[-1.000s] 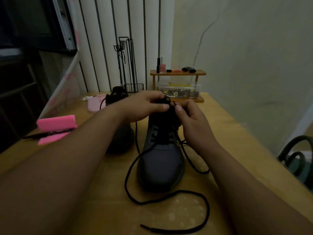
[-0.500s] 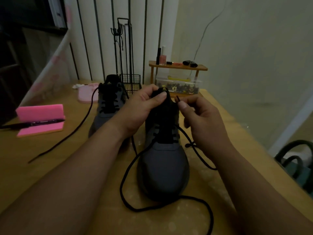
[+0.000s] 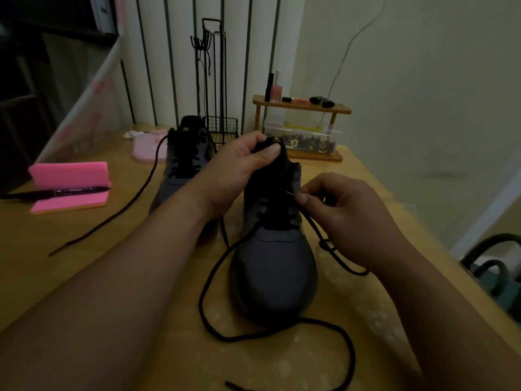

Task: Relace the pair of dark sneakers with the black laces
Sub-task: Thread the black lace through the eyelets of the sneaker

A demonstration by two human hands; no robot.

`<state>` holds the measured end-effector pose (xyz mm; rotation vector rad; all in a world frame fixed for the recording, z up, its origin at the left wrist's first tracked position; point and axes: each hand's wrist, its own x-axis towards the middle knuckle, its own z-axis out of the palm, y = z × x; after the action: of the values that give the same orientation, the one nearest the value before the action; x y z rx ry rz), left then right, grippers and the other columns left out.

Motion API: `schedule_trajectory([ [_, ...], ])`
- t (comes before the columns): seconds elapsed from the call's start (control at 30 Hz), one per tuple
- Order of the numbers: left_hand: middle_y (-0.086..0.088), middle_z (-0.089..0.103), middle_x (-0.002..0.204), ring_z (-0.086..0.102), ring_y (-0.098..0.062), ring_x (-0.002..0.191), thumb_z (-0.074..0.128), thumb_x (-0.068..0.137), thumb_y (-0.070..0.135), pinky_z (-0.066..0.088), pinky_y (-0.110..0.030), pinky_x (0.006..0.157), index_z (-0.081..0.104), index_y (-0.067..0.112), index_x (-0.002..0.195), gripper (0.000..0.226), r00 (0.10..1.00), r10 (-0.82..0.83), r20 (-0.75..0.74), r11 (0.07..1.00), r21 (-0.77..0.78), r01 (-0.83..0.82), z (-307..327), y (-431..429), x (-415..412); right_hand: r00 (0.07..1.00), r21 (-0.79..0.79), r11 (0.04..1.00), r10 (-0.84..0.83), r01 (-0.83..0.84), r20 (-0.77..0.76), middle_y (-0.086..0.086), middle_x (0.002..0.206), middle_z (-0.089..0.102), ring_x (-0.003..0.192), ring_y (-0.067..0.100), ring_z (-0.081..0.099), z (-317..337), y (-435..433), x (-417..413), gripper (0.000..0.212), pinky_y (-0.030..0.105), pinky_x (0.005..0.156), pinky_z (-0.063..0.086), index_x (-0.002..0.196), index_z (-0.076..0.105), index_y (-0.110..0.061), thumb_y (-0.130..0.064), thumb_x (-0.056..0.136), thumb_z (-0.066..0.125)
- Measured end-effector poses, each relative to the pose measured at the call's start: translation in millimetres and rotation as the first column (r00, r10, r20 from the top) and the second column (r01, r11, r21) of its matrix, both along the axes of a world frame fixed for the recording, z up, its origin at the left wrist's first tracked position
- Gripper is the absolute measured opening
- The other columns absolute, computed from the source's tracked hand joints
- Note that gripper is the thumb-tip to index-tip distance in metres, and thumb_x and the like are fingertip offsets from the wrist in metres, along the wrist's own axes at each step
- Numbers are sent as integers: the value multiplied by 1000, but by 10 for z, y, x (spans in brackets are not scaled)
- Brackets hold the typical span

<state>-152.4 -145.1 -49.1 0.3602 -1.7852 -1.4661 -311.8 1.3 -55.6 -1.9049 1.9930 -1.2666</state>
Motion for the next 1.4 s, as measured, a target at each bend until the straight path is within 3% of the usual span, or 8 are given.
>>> schedule_trajectory([
  [0.23, -2, 66, 93, 65, -10, 86, 54, 107, 15, 55, -20, 77, 61, 14, 99, 11, 1000, 8, 12, 1000, -14, -7, -1, 3, -25, 997, -12, 1000, 6, -7, -77, -9, 91, 63, 85, 4, 55, 21, -3, 27, 4, 11, 68, 38, 97, 73, -23, -23, 99, 69],
  [0.4, 0, 66, 90, 65, -8, 83, 54, 107, 14, 54, -19, 74, 60, 11, 102, 9, 1000, 22, 21, 999, -48, -21, 8, 19, -42, 984, -11, 999, 54, -53, 168, -2, 93, 69, 81, 0, 61, -25, -42, 139, 7, 8, 68, 44, 95, 74, -18, -15, 99, 69],
  [0.63, -1, 65, 91, 66, -7, 83, 55, 107, 16, 54, -19, 73, 59, 5, 109, 12, 998, 43, 49, 997, -66, -40, 12, 11, -16, 965, 12, 1000, 2, -6, 262, -4, 82, 74, 76, 12, 70, -8, -34, 129, 7, 34, 69, 58, 91, 72, -21, -25, 96, 73],
  [0.73, -1, 64, 92, 64, -8, 84, 56, 107, 18, 54, -19, 75, 60, 9, 106, 10, 997, 51, 58, 996, -70, -46, 8, -6, -11, 954, 104, 992, 33, -67, 298, -12, 69, 66, 56, 7, 53, 34, 9, 62, 12, 24, 52, 46, 95, 74, -20, -24, 102, 65],
  [0.87, -3, 66, 93, 66, -9, 84, 56, 106, 15, 55, -20, 75, 60, 6, 108, 10, 998, 47, 50, 997, -65, -44, 9, 14, -34, 955, 93, 995, 10, -40, 297, -6, 88, 76, 82, 9, 71, 24, -26, 127, 12, 25, 73, 57, 97, 75, -21, -21, 103, 64],
  [1.1, -11, 63, 94, 62, -19, 86, 60, 105, 19, 52, -32, 78, 57, -7, 109, 26, 986, 124, 111, 986, -129, -109, -1, -4, -66, 903, 98, 995, -68, 29, 425, -3, 83, 77, 75, 4, 71, -3, -77, 265, 23, 16, 58, 51, 91, 76, -16, -34, 101, 67],
  [1.27, 2, 68, 95, 64, -10, 86, 63, 104, 25, 54, -36, 82, 61, 14, 105, 11, 962, 226, 154, 955, -229, -187, -7, 73, -81, 803, 127, 992, -72, -4, 591, -8, 61, 66, 44, -4, 55, -41, -103, 316, 18, 10, 43, 38, 90, 73, -3, -18, 99, 70],
  [1.4, 8, 55, 128, 53, 4, 116, 61, 104, 27, 48, -19, 93, 52, 31, 127, 25, 905, 408, 121, 870, -351, -346, 49, 199, 70, 757, 137, 989, -48, -56, 651, 2, 80, 74, 61, 1, 67, -36, -75, 334, 19, 12, 49, 45, 94, 73, -3, -20, 101, 68],
])
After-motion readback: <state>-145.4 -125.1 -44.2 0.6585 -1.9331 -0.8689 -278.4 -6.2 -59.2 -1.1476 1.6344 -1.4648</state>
